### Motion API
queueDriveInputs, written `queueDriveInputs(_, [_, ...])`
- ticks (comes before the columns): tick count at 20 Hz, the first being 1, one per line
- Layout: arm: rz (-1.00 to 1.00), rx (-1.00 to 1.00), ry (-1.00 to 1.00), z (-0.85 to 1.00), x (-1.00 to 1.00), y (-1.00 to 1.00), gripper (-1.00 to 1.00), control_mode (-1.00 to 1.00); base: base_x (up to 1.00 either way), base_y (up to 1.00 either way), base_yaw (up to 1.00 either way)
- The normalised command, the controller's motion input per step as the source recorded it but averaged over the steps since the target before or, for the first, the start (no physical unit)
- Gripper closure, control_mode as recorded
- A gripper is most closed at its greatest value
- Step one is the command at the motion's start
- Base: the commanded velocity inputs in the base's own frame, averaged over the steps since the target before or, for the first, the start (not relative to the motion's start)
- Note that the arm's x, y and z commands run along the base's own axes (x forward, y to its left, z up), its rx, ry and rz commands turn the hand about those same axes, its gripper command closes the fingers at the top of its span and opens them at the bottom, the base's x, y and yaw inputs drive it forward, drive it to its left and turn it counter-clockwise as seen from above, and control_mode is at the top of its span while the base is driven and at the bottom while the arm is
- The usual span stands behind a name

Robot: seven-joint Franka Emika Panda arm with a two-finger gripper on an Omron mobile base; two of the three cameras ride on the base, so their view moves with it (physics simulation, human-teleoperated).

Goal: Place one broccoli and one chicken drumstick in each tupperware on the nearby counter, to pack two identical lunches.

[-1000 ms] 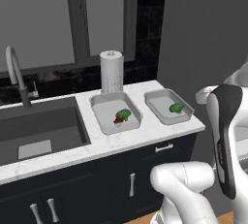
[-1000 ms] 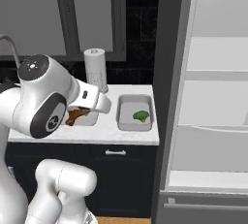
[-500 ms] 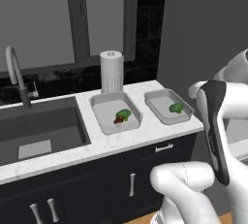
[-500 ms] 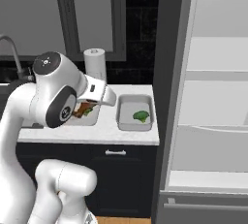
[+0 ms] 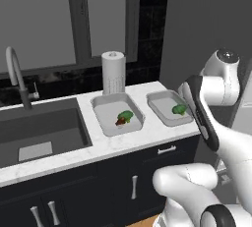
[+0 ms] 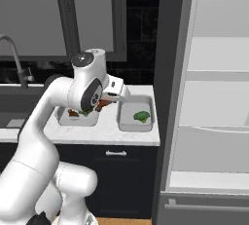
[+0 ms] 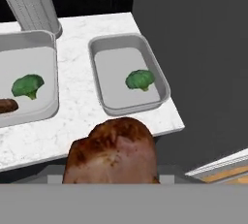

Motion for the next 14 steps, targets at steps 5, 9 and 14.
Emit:
queueDriveInputs(5, [0.07, 0.0, 0.13, -0.52, 1.0, -0.04, 1.0, -1.0, 0.0, 0.0, 0.0])
queueDriveInputs(9, [0.05, 0.0, 0.0, -0.58, 1.0, -0.01, 1.0, -1.0, 0.0, 0.0, 0.0])
queueDriveInputs(14, [0.06, 0.03, 0.0, -0.64, 0.9, -0.1, 1.0, -1.0, 0.0, 0.0, 0.0])
